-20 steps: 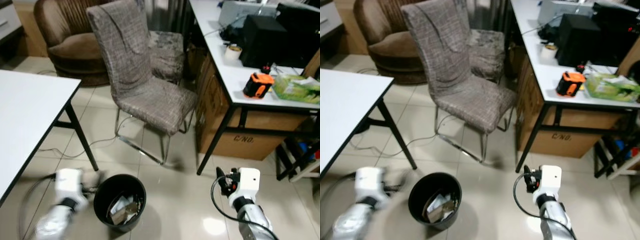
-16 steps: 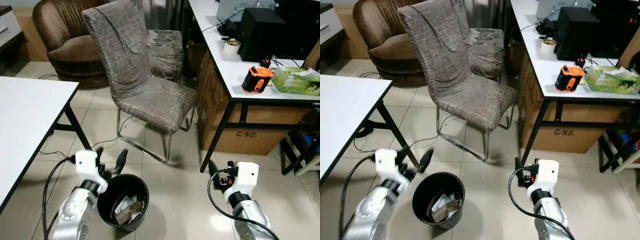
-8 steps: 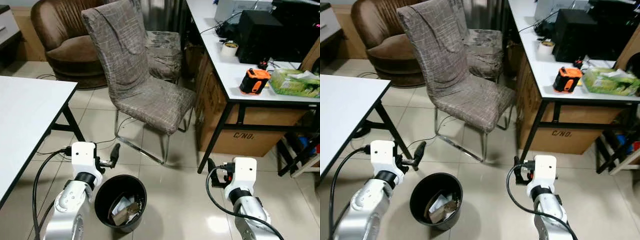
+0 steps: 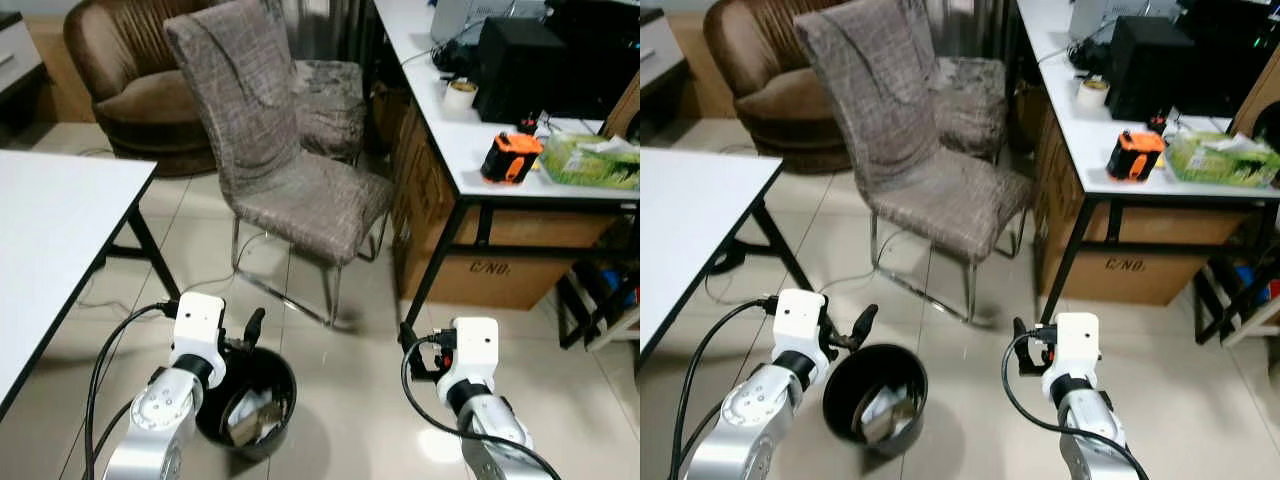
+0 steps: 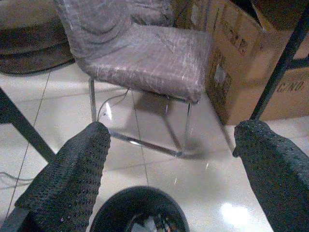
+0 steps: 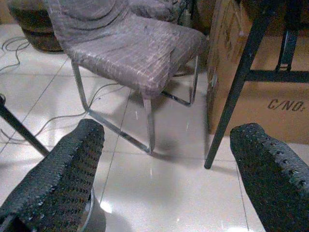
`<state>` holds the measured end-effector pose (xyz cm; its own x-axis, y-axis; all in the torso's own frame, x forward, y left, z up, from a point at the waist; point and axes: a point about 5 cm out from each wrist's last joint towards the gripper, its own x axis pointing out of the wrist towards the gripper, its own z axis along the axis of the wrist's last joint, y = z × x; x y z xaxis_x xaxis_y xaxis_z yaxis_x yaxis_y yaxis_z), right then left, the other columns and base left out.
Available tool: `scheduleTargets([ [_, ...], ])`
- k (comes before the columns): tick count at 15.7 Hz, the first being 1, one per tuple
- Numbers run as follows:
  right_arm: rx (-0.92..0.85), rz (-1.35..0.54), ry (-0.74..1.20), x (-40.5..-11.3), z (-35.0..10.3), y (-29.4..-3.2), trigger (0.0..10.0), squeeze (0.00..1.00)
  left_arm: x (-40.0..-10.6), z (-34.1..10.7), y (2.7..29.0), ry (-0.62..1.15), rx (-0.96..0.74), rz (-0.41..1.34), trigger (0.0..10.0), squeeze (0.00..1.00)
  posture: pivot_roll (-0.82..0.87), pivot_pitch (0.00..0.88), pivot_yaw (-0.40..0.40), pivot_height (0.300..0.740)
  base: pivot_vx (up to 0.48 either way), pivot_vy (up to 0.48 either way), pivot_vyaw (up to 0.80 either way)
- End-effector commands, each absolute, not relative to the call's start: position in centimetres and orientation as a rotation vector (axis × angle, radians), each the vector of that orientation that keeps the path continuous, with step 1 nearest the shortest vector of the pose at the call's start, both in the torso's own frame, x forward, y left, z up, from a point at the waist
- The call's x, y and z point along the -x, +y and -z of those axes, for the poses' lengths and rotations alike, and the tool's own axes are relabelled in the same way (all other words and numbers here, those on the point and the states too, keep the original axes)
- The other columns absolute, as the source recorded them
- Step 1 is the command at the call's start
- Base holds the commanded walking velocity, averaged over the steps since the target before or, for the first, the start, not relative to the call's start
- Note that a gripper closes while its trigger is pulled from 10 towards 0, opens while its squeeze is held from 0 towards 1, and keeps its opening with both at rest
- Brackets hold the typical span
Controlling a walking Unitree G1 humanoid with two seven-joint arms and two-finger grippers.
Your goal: Picking trash to rubbish bin
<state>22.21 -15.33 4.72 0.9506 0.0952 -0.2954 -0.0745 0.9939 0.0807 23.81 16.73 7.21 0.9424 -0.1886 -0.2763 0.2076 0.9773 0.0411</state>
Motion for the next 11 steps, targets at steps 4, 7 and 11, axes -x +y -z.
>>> scheduleTargets([
  [4, -0.05, -0.087, 0.301, -22.1, -5.0, -15.3, 10.0, 0.0, -23.7, -7.6, 16.5, 0.287, -0.102, 0.21, 10.0, 0.0, -0.06, 0.0, -0.001, 0.74, -0.332, 0.0, 0.0],
  [7, -0.068, -0.051, 0.223, -22.5, -6.2, -15.8, 10.0, 0.0, -23.8, -8.9, 16.4, 0.252, -0.113, 0.219, 10.0, 0.0, -0.06, 0.0, 0.0, 0.74, -0.33, 0.0, 0.0],
  [11, -0.061, -0.102, 0.163, -22.6, -7.5, -15.1, 10.0, 0.0, -23.6, -10.0, 16.6, 0.229, -0.111, 0.21, 10.0, 0.0, -0.04, 0.0, -0.003, 0.74, -0.322, 0.0, 0.0],
])
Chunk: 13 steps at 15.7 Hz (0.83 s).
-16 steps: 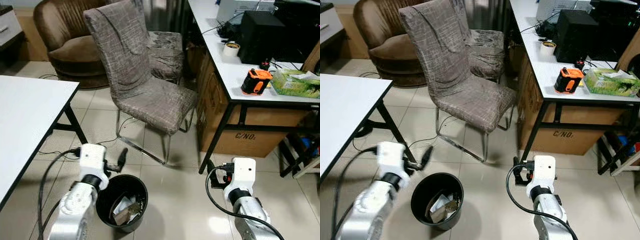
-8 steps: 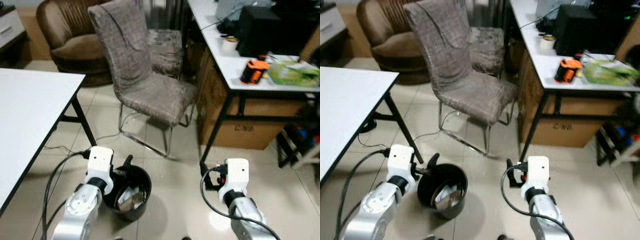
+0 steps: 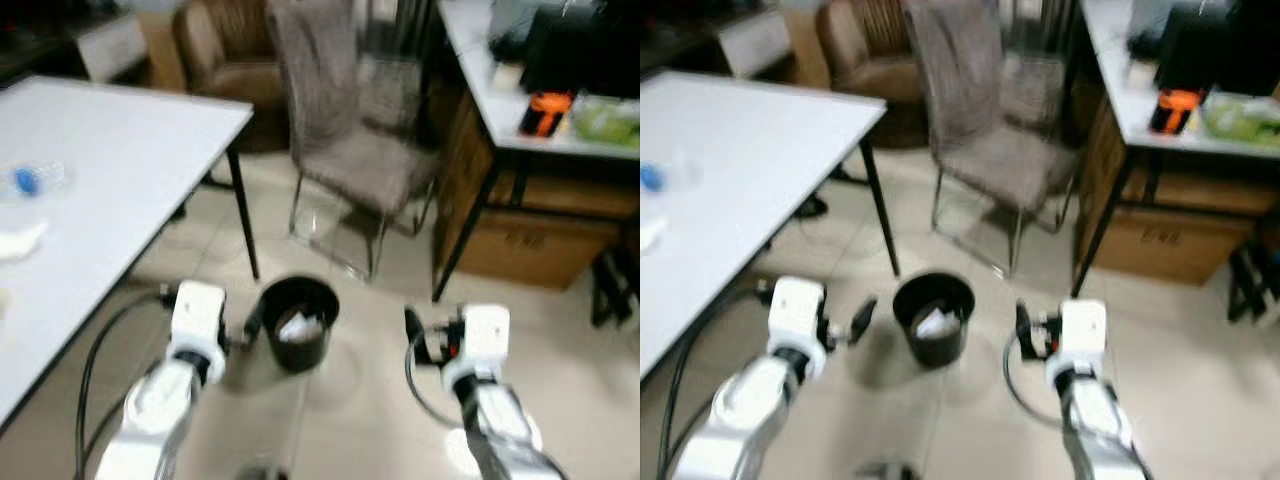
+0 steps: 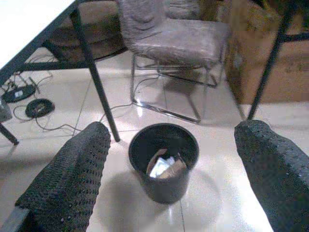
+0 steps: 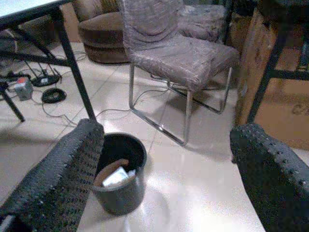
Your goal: Picking trash to rubbish bin
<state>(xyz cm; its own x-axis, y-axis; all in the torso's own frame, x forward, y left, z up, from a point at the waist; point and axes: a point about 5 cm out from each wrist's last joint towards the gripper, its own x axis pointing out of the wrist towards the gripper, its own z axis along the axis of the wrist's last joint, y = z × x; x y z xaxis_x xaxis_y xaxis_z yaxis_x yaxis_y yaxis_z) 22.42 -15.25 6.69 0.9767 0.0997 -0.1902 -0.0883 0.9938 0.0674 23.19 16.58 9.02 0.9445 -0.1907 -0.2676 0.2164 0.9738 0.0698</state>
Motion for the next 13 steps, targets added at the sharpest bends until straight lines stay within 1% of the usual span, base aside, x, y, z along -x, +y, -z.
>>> scheduleTargets([
  [1, -0.055, -0.117, 0.161, -22.7, -7.6, -14.9, 10.0, 0.0, -23.5, -10.1, 16.6, 0.228, -0.11, 0.208, 10.0, 0.0, -0.04, 0.0, -0.004, 0.74, -0.322, 0.0, 0.0],
  [7, -0.037, -0.147, 0.135, -23.4, -8.4, -14.2, 10.0, 0.0, -23.4, -11.0, 17.0, 0.208, -0.106, 0.176, 10.0, 0.0, -0.03, 0.0, -0.013, 0.74, -0.322, 0.0, 0.0],
  [9, 0.012, -0.153, 0.161, -23.4, -8.2, -14.1, 10.0, 0.0, -23.5, -11.1, 17.1, 0.203, -0.106, 0.167, 10.0, 0.0, -0.03, 0.0, -0.016, 0.74, -0.322, 0.0, 0.0],
  [12, 0.057, -0.133, 0.138, -23.7, -8.5, -14.2, 10.0, 0.0, -23.4, -11.3, 17.2, 0.196, -0.106, 0.158, 10.0, 0.0, -0.03, 0.0, -0.015, 0.74, -0.316, 0.0, 0.0],
  [13, 0.049, -0.118, 0.134, -23.8, -8.5, -14.3, 10.0, 0.0, -23.5, -11.4, 17.2, 0.167, -0.087, 0.139, 10.0, 0.0, -0.03, 0.0, -0.016, 0.74, 0.0, 0.0, 0.0],
])
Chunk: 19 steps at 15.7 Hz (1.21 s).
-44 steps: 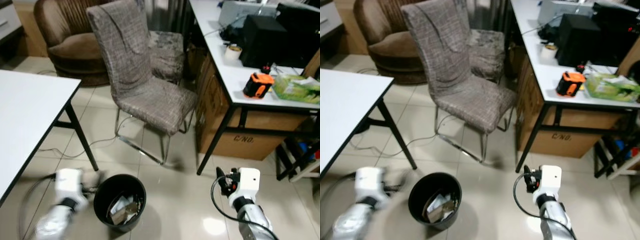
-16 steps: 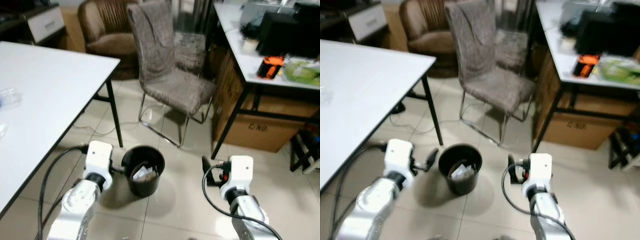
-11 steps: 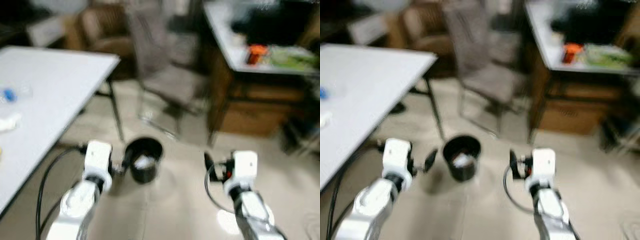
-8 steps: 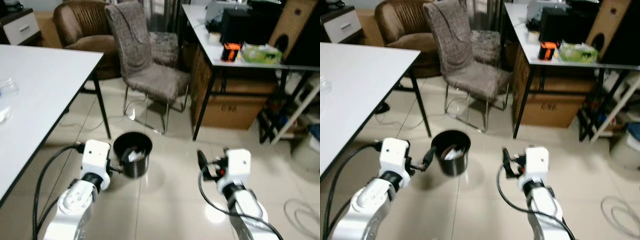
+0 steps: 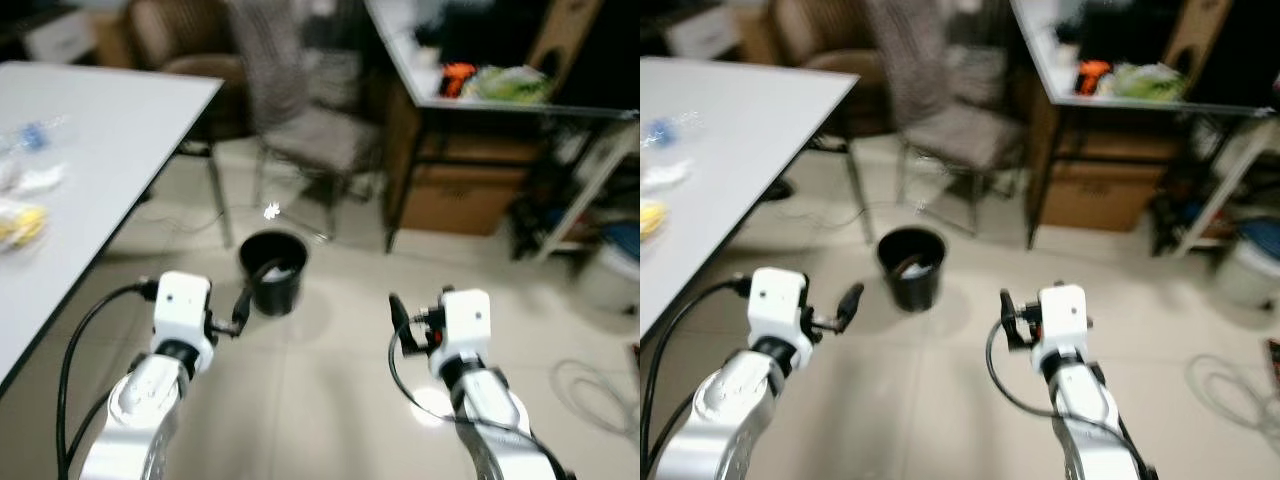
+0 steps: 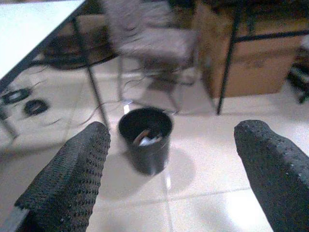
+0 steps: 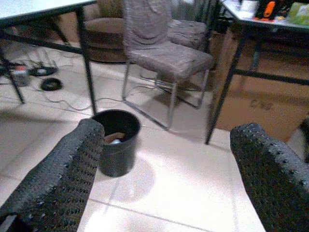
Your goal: Picking trash to rubbish bin
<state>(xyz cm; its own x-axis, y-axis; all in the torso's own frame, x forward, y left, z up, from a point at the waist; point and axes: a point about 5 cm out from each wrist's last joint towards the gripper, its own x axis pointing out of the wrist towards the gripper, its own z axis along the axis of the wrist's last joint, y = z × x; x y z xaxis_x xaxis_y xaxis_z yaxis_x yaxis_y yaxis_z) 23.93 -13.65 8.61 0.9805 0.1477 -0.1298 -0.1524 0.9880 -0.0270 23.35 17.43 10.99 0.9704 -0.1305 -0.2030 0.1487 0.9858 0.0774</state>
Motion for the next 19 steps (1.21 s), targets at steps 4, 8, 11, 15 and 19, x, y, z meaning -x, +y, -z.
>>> scheduleTargets([
  [4, 0.081, -0.158, 0.126, -24.1, -9.0, -14.3, 10.0, 0.0, -23.7, -11.8, 17.2, 0.13, -0.097, 0.123, 10.0, 0.0, -0.03, 0.0, -0.016, 0.74, 0.0, 0.0, 0.4],
  [8, 0.111, -0.219, 0.086, -24.6, -9.9, -13.6, 10.0, 0.0, -24.1, -13.3, 17.3, 0.026, -0.142, 0.086, 10.0, 0.0, -0.03, 0.0, -0.022, 0.74, 0.0, 0.0, 0.8],
  [11, 0.101, -0.223, 0.068, -24.9, -10.5, -13.5, 10.0, 0.0, -24.6, -14.0, 17.7, 0.007, -0.208, 0.08, 10.0, 0.0, -0.03, 0.0, -0.024, 0.74, 0.0, 0.0, 0.8],
  [15, 0.086, -0.174, 0.046, -25.4, -11.0, -14.5, 10.0, 0.0, -25.1, -14.8, 17.3, -0.022, -0.209, 0.104, 10.0, 0.0, -0.02, 0.0, -0.021, 0.74, 0.24, 0.0, 0.6],
  [19, 0.064, -0.142, 0.021, -25.8, -11.8, -15.2, 10.0, 0.0, -25.8, -14.8, 16.9, -0.018, -0.204, 0.127, 10.0, 0.0, -0.03, 0.0, -0.019, 0.74, 0.362, 0.0, 0.0],
])
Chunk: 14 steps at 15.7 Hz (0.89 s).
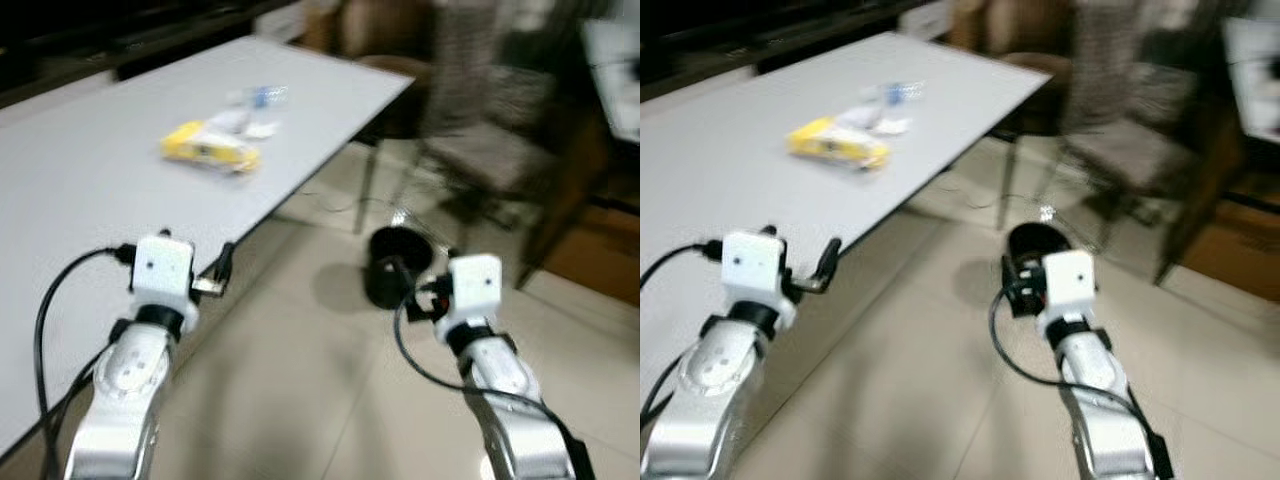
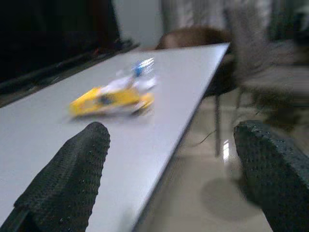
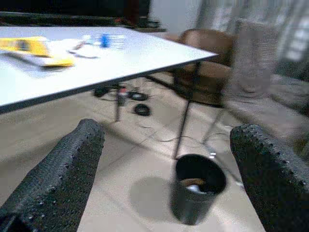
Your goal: Picking trash to rubbish bin
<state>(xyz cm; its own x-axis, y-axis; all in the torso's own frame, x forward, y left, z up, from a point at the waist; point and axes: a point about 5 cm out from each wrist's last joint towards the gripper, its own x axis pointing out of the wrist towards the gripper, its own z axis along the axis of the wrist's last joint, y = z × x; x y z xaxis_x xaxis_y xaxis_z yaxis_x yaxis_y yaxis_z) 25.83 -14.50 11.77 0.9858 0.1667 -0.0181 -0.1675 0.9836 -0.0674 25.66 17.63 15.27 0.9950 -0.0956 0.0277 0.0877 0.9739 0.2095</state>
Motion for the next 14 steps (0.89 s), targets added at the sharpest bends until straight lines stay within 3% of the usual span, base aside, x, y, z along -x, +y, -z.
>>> scheduleTargets([
  [1, 0.067, -0.143, 0.022, -25.8, -11.8, -15.2, 10.0, 0.0, -25.8, -14.8, 16.9, -0.016, -0.203, 0.129, 10.0, 0.0, -0.03, 0.0, -0.019, 0.74, 0.364, 0.0, 0.0],
  [10, 0.132, -0.241, 0.057, -25.4, -10.9, -14.2, 10.0, 0.0, -26.9, -15.1, 18.0, -0.015, -0.246, 0.125, 10.0, 0.0, -0.03, 0.0, -0.015, 0.74, 0.367, 0.0, 0.0],
  [14, 0.145, -0.264, 0.055, -25.3, -10.9, -13.9, 10.0, 0.0, -27.1, -15.4, 18.3, -0.024, -0.257, 0.128, 10.0, 0.0, -0.03, 0.0, -0.016, 0.74, 0.368, 0.0, 0.8],
])
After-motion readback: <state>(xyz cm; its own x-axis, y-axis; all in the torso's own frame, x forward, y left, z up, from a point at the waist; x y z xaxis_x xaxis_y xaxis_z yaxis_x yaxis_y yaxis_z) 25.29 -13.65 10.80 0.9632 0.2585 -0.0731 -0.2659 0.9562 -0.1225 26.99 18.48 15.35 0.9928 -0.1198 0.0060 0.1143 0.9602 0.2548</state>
